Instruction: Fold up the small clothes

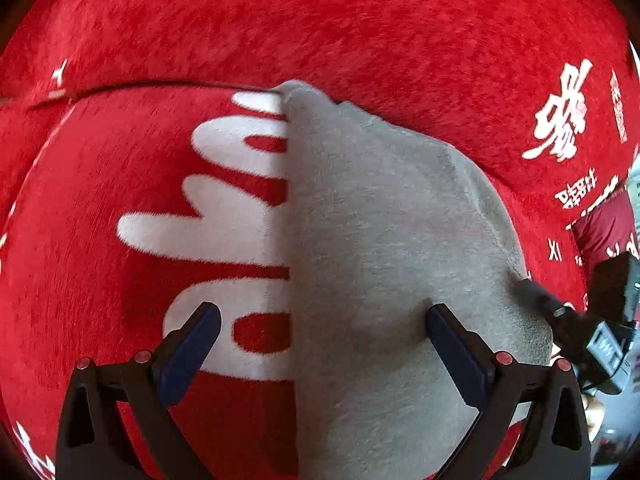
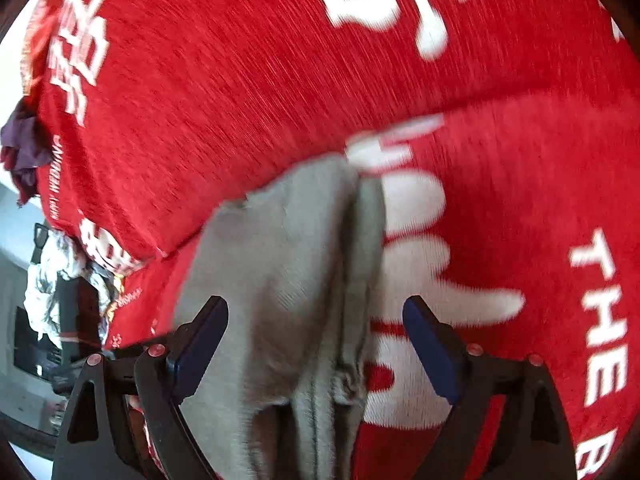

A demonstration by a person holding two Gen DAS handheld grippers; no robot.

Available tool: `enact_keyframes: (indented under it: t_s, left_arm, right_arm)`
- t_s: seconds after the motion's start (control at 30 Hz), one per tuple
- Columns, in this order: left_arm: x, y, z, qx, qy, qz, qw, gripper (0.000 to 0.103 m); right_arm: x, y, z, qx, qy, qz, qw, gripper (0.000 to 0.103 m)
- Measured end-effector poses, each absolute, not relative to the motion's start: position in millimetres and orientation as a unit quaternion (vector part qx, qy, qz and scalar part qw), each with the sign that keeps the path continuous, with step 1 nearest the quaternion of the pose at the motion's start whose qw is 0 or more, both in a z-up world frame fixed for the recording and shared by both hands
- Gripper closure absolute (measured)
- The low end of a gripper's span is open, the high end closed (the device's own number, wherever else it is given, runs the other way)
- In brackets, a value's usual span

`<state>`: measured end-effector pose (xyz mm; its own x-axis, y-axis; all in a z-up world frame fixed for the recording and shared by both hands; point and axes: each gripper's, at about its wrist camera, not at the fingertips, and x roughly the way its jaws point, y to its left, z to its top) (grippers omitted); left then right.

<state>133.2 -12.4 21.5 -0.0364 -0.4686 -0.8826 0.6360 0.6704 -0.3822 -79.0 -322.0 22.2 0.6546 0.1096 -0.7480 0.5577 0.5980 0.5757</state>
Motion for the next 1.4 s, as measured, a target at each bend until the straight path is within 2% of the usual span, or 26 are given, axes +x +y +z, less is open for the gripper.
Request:
enact_keyframes:
  t_s: [0.17,0.33,0.53,0.67,0.8,0.83,0.87,0.9,0.93,1.0,1.03,1.07,1.1,1.2,1.4]
  left_arm:
    - [114,-32,18,0.129,0.564,-0.390,0.717,0.000]
    - [102,-45,24,0.156,0.535,-0.384,0.736,0.000]
    - [104,-35,24,0.149,0.538,-0.389,0.733,0.000]
    - [105,-38,19,0.146,0.541,-0.394,0.728,0.000]
    - [113,-41,10,0.124,0.563,-0.411,0.706,0.000]
    - [116,-42,8,0.117,0.569,-0.417,0.700,0.001]
    - [119,-42,5,0.099,0.579,-0.430,0.686,0.011]
    - [122,-41,4,0.082,0.584,-0.444,0.675,0.022]
    - [122,-41,6,0.080,0.580,-0.447,0.676,0.025]
    - [116,-42,10,0.092,0.563,-0.457,0.682,0.036]
    - [114,-42,12,0.097,0.555,-0.462,0.685,0.038]
    - [114,-41,14,0.098,0.551,-0.467,0.684,0.044]
    - [116,-39,16,0.093,0.551,-0.473,0.681,0.050]
    - [126,-33,24,0.075,0.559,-0.481,0.671,0.058]
    - [124,-27,43,0.106,0.543,-0.477,0.683,0.060]
  right_arm:
    - [-72,-297,16,0.331,0.409,-0.161,0.835,0.012]
    - [-80,-298,14,0.349,0.399,-0.164,0.832,0.012]
    - [-77,-297,17,0.369,0.405,-0.144,0.824,0.012]
    - [-63,-284,15,0.343,0.418,-0.122,0.832,0.006]
    - [-51,-284,12,0.349,0.411,-0.112,0.834,0.006]
    - [-49,-285,10,0.352,0.409,-0.107,0.835,0.006]
    - [-47,-285,9,0.352,0.407,-0.102,0.837,0.006]
    - [-46,-284,9,0.350,0.407,-0.100,0.838,0.008]
    - [-45,-282,9,0.344,0.407,-0.098,0.840,0.012]
    - [-45,-278,11,0.333,0.408,-0.101,0.844,0.033]
    - [-47,-279,12,0.342,0.401,-0.095,0.844,0.040]
    - [-50,-281,12,0.361,0.391,-0.088,0.842,0.050]
    - [-53,-283,13,0.370,0.383,-0.085,0.842,0.055]
    - [-53,-276,22,0.362,0.373,-0.083,0.850,0.058]
    - [-41,-259,49,0.344,0.362,-0.066,0.864,0.060]
